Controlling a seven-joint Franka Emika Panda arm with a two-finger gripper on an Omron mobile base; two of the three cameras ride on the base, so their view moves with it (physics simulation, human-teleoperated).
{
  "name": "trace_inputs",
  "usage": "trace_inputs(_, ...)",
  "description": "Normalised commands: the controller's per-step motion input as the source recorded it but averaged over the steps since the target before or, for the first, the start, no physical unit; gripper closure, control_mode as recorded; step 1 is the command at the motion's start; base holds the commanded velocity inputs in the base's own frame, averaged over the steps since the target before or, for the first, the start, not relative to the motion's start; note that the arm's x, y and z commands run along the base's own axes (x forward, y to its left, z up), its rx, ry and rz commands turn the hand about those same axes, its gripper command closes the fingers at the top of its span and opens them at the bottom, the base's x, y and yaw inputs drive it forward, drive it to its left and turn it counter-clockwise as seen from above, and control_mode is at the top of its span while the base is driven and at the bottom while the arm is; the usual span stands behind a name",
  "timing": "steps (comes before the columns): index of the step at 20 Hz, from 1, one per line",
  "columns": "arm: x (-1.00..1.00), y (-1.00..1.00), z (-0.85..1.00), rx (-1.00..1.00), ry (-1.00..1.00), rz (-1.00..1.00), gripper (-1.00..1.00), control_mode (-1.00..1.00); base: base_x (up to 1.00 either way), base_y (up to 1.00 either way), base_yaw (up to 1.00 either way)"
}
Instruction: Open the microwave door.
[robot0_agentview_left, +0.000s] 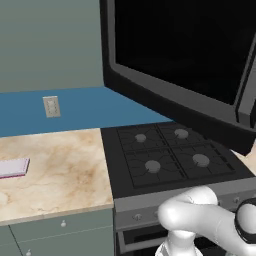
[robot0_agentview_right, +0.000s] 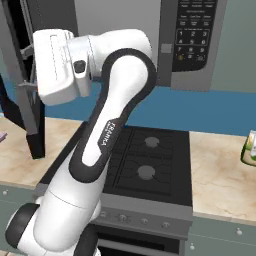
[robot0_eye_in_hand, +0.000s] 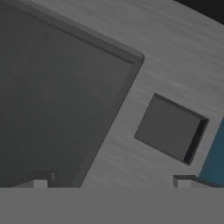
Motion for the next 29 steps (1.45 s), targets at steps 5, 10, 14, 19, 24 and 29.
trace_inputs(5,-0.78,1.00,0.00,0.00,0.07,-0.01,-1.00,-1.00,0.00,0.00,0.00)
trace_inputs(10,-0.48,1.00,-0.11,-0.06,-0.01,-0.17,-1.00,-1.00,0.00,0.00,0.00)
trace_inputs(14,0.07,1.00,-0.21,-0.27,0.00,-0.27,-1.00,-1.00,0.00,0.00,0.00)
trace_inputs(19,0.60,1.00,-0.02,-0.38,0.05,-0.31,-1.00,-1.00,0.00,0.00,0.00)
trace_inputs(24,0.75,1.00,0.00,-0.25,0.04,-0.37,-1.00,-1.00,0.00,0.00,0.00)
trace_inputs(29,0.09,0.13,0.00,-0.02,0.00,-0.05,-1.00,-1.00,0.00,0.00,0.00)
